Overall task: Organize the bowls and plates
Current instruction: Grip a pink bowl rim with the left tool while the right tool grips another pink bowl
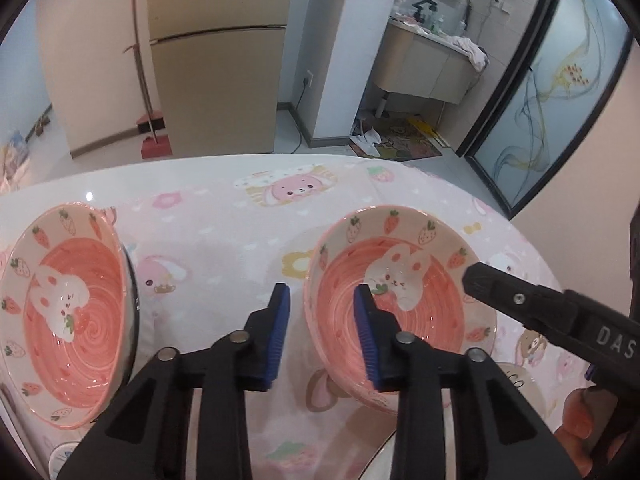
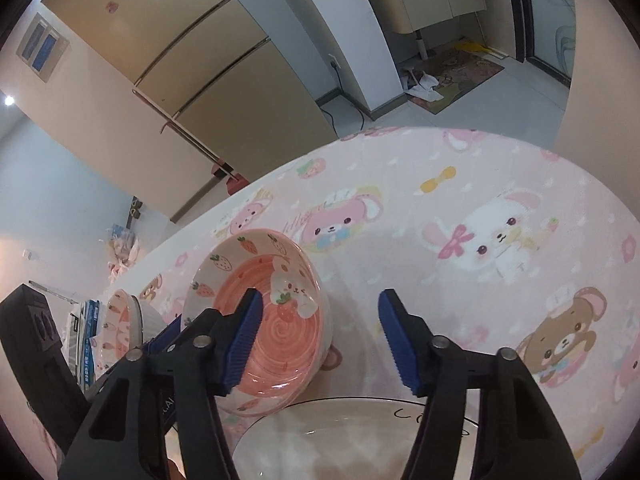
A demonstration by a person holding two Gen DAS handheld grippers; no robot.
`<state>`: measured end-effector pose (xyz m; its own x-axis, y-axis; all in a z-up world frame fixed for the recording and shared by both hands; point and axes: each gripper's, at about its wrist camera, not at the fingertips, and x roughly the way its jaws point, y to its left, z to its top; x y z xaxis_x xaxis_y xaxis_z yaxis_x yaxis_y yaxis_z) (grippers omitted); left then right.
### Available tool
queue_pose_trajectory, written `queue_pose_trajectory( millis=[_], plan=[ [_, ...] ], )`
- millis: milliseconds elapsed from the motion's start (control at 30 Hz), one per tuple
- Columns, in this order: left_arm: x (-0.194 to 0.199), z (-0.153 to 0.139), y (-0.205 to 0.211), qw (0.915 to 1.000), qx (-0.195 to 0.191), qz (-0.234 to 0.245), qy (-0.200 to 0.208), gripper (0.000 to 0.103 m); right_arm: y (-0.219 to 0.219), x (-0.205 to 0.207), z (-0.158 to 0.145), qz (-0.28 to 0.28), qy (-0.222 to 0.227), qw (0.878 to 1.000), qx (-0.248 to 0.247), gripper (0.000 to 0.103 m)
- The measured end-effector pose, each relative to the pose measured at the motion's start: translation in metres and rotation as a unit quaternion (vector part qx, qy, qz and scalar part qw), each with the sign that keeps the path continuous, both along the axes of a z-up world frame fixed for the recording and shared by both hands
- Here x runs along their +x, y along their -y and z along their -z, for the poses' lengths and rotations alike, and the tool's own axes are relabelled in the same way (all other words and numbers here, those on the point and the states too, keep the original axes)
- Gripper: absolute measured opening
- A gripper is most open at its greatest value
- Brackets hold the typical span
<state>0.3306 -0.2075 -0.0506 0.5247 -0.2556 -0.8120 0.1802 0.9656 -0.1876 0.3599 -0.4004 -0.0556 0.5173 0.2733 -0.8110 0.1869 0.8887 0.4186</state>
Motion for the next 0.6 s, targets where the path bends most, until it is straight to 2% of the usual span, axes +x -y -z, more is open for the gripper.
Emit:
queue_pose_trajectory(
  millis=[133, 300, 400, 500, 600],
  plan=[
    [0.004, 0.010, 0.001, 0.9995, -0.016, 0.002, -0.026, 0.021, 0.000, 0.005, 0.012, -0.003, -0.016, 1.000, 0.013, 0.047],
    [0.007, 0.019, -0.001, 0.9984, -0.028, 0.001, -0.050, 0.020, -0.004, 0.008, 0.022, 0.001, -0.023, 1.000, -0.009, 0.043],
    [0.009, 0.023, -0.003, 0.9978, -0.035, -0.003, -0.057, 0.020, -0.007, 0.011, 0.029, -0.010, -0.029, 0.999, 0.009, 0.038],
    [0.007, 0.026, -0.005, 0.9971, -0.048, -0.010, -0.059, 0.020, -0.010, 0.013, 0.034, -0.014, -0.035, 0.999, 0.010, 0.031],
    [0.004, 0.025, -0.002, 0.9974, -0.048, -0.010, -0.054, 0.020, -0.013, 0.014, 0.038, -0.002, -0.035, 0.999, -0.006, 0.031]
  ],
)
